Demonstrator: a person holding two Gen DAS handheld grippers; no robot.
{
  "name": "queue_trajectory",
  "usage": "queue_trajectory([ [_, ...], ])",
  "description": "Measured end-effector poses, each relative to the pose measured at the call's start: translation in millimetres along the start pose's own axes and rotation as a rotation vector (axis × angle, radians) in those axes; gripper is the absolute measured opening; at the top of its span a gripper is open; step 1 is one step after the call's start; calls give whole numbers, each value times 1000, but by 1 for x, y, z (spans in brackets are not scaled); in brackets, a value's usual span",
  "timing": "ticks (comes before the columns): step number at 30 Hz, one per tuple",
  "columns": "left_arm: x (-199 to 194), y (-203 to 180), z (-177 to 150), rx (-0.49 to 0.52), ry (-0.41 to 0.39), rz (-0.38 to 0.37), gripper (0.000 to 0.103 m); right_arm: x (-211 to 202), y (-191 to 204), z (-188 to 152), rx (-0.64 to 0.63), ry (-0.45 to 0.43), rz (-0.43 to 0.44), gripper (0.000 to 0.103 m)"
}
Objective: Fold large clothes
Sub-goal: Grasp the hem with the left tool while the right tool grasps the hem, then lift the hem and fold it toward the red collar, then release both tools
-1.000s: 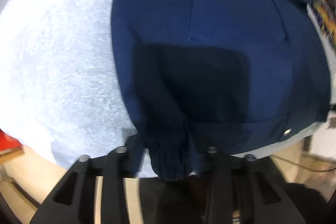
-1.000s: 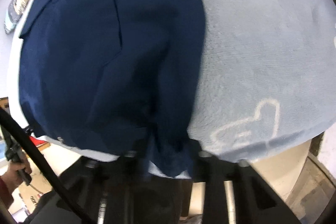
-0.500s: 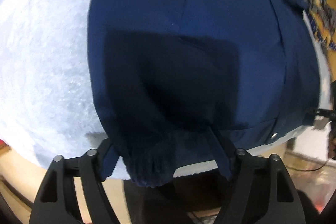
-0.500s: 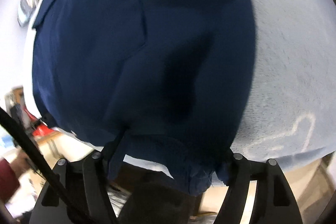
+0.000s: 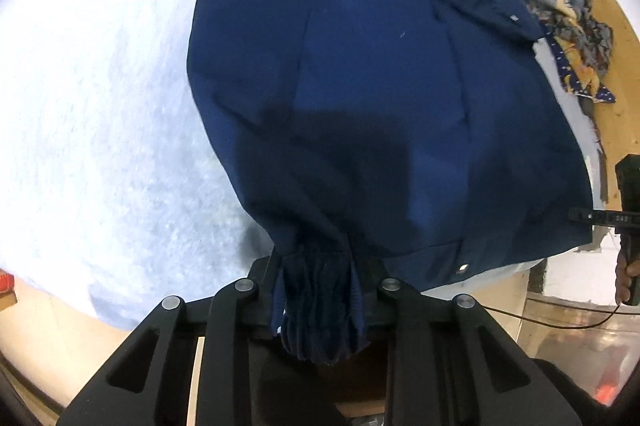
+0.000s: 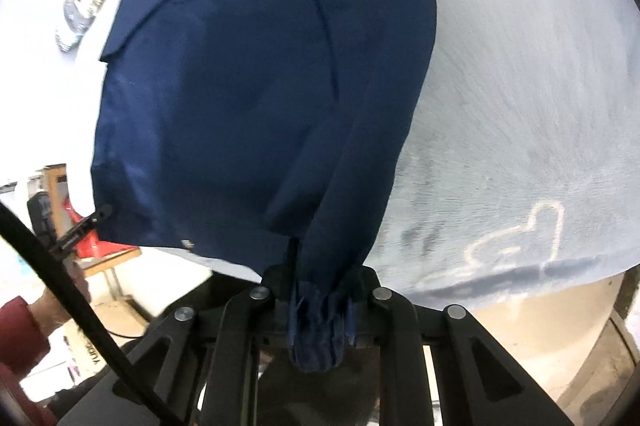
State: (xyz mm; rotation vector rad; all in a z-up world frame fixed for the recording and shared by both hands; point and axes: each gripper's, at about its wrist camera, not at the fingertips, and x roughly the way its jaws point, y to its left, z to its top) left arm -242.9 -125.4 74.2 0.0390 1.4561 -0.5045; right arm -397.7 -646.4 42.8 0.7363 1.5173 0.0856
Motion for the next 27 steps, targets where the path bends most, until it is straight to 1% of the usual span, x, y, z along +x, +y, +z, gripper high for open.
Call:
queue_trajectory([
  [2, -11, 5, 10, 12, -17, -24, 25, -8, 4, 0, 4, -2, 49, 19],
  [3, -19, 5, 14, 21, -29, -28, 25, -15, 12, 5, 3, -6, 67, 19],
  [5, -28, 6, 19, 30, -56, -45, 25, -28, 14, 8, -7, -10, 114, 19],
  [6, -27, 7, 18, 33, -64, -48, 25, -34, 14, 10, -15, -13, 126, 19],
  [7, -27, 1, 22, 37, -75, -47, 25, -34, 23, 8, -23, -16, 143, 19],
  [9, -28, 3, 24, 38, -86, -54, 25, -41, 30, 11, -24, -21, 188, 19],
  [10, -26, -1, 27, 40, -94, -53, 25, -47, 29, 14, -27, -27, 202, 19],
  [11, -32, 2, 28, 42, -104, -52, 25, -51, 31, 17, -28, -34, 219, 19],
  [15, -51, 5, 47, 46, -151, -60, 25, -67, 43, 30, -41, -76, 263, 19],
  [18, -57, 4, 67, 43, -192, -69, 25, -89, 44, 40, -53, -120, 291, 19],
  [21, -60, 3, 94, 35, -250, -83, 25, -102, 53, 60, -64, -172, 313, 19],
  [23, -65, 2, 114, 42, -293, -82, 25, -112, 59, 79, -68, -217, 333, 19],
  [27, -71, 5, 164, 22, -384, -85, 25, -125, 65, 118, -79, -298, 338, 19],
])
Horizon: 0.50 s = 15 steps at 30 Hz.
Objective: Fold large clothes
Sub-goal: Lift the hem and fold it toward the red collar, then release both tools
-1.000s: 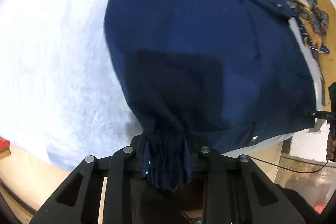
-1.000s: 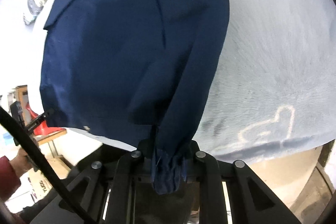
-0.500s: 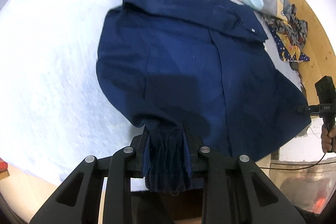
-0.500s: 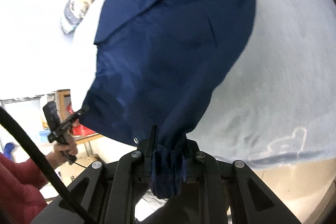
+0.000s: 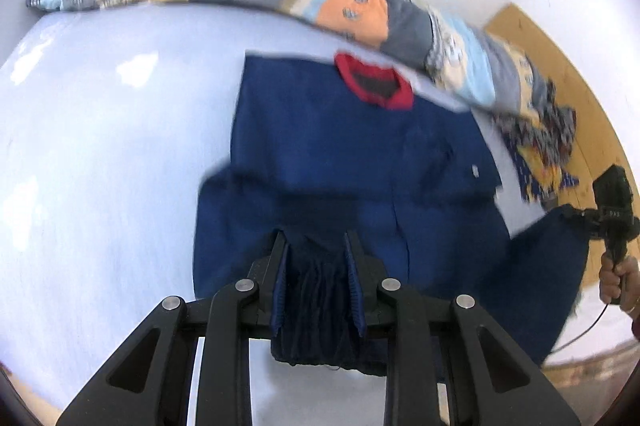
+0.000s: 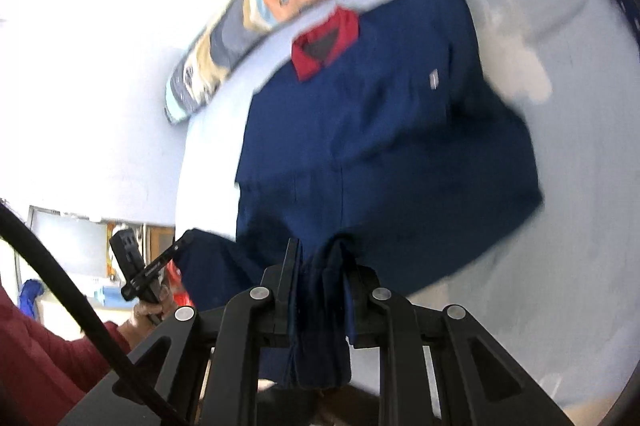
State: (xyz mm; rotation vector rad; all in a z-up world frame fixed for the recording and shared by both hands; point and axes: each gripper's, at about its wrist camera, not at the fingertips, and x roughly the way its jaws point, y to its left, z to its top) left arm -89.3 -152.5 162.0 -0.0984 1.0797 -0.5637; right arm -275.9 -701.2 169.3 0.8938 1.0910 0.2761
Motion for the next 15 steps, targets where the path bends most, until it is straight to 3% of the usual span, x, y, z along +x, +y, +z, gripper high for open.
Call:
queue_trajectory([
  [6, 35, 12, 71, 13, -70, 16, 25, 17, -3, 76, -41, -78, -40, 19],
  [11, 78, 21, 128, 73, -104, 70, 25, 33, -34, 143, 15, -152, -86, 19],
  [15, 135, 36, 178, 41, -80, 114, 25, 53, -63, 196, 100, -215, -111, 19],
])
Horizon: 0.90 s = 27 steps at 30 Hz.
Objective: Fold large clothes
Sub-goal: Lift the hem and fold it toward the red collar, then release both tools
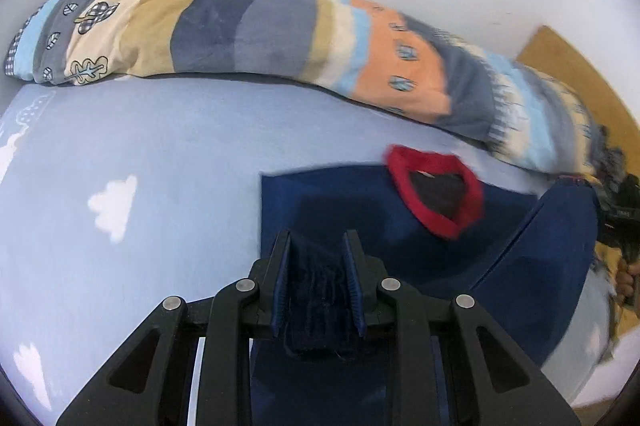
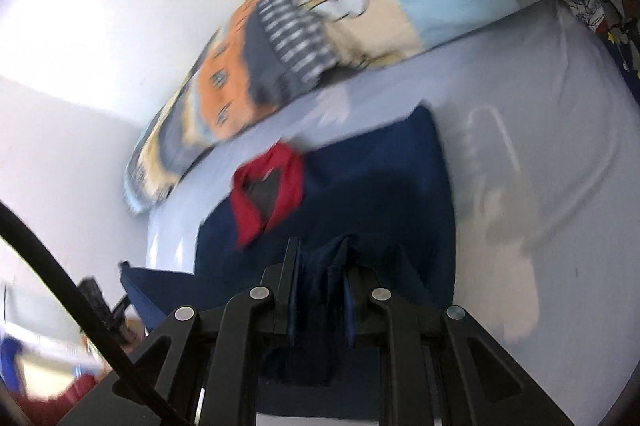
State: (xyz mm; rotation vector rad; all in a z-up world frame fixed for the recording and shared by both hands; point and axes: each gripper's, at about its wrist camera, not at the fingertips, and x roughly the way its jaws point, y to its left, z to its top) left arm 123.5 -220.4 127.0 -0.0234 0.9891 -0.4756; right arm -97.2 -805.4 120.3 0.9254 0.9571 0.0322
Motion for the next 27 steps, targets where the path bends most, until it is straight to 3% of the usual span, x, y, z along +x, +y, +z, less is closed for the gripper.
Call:
queue_trajectory([
  [2, 35, 6, 15, -18, 68, 30, 25, 21, -11, 20, 74, -26, -20, 23],
  [3, 55, 8, 24, -24, 97, 80, 26, 33, -17, 29, 115, -29, -35, 35],
  [4, 65, 8, 29, -29, 114, 89, 34, 46, -25, 37, 170, -10, -42, 56],
  [5, 79, 8, 35, -37, 157, 88, 58, 58, -33, 44, 226, 5, -53, 60],
  [6, 87, 8, 39, -45, 190, 99, 71, 62, -38, 49, 268, -12, -71, 61],
  [7, 89, 10, 43, -59, 192, 104, 77, 62, -42, 52, 316, -34, -68, 67],
  [9, 81, 15, 48, -75, 157, 70, 78, 59, -49, 52, 383, -51, -1, 74],
  [13, 60, 38, 50, -125, 108, 42, 81, 29, -41, 51, 312, -90, 25, 78],
  [15, 47, 47, 50, -143, 84, 70, 81, 11, -44, 53, 320, -128, 34, 79],
  [18, 29, 41, 46, -95, 26, 65, 81, -11, -32, 56, 253, -178, -10, 82],
  [20, 25, 20, 37, -23, -4, 40, 82, 1, -10, 53, 152, -143, -17, 81],
  [23, 37, -19, 24, 97, -2, 1, 82, 44, 38, 39, -32, -10, 14, 71],
  [25, 56, -43, 16, 156, 19, -19, 82, 76, 63, 30, -121, 56, 14, 69],
  [27, 86, -52, 10, 182, 75, 10, 82, 104, 66, 30, -141, 96, -22, 68],
])
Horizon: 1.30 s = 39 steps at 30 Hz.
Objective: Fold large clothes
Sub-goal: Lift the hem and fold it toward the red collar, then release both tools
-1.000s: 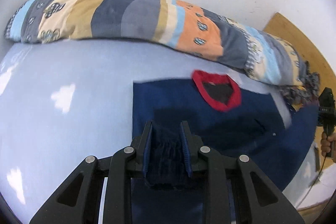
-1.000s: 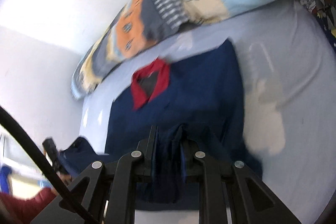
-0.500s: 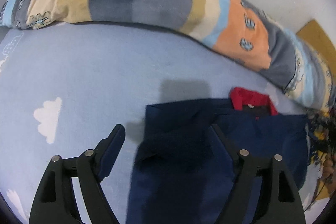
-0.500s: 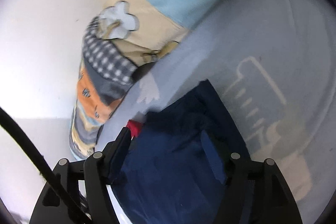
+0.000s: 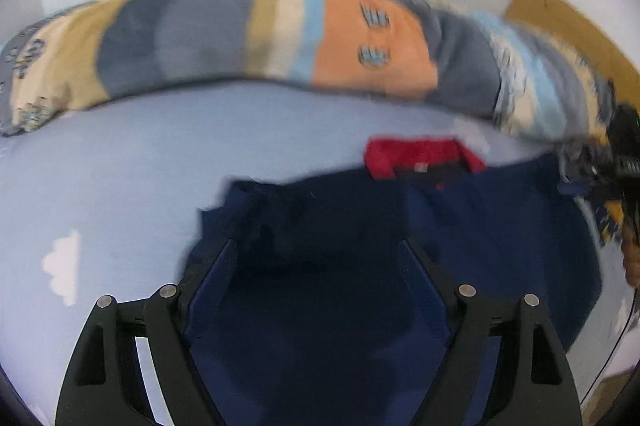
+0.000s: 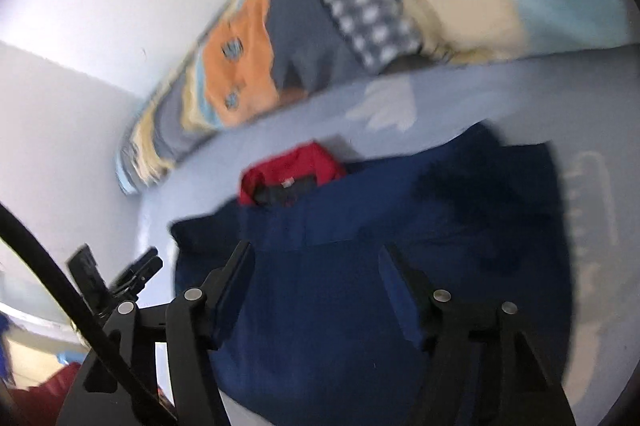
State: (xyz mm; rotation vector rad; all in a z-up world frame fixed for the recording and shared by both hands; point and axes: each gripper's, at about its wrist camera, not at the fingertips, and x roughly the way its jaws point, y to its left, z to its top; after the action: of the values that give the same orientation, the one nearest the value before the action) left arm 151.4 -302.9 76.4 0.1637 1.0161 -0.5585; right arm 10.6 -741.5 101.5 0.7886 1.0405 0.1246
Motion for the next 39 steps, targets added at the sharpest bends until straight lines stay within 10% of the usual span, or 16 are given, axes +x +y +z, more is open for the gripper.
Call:
queue_trajectory([
  [6, 54, 46, -14, -13, 176, 241, 79, 8, -100, 21, 299, -3, -289, 34],
  [8, 38, 67, -20, -109, 144, 208, 78, -13, -118, 16, 368, -40, -311, 31],
  [16, -68, 12, -93, -22, -50, 114, 78, -41, 11, -92, -108, -11, -261, 59],
  [20, -54, -23, -137, 61, 30, 99, 78, -7, 23, -159, -178, 110, -271, 59],
  [23, -22, 5, -158, -36, 139, 155, 84, -1, -22, -167, -77, 133, -330, 36],
  [24, -25, 18, -158, -85, 132, 158, 84, -4, -37, -167, -32, 133, -339, 5],
  [25, -30, 29, -157, -124, 134, 185, 84, -12, -51, -166, 30, 123, -339, 0],
  [28, -64, 66, -161, -276, 104, 202, 83, -57, -72, -165, 167, 10, -339, 8],
  [31, -96, 91, -180, -436, 88, 138, 83, -99, -85, -186, 274, -64, -302, 66],
  [39, -109, 81, -242, -679, 121, 32, 83, -99, -100, -247, 518, -94, -148, 66],
])
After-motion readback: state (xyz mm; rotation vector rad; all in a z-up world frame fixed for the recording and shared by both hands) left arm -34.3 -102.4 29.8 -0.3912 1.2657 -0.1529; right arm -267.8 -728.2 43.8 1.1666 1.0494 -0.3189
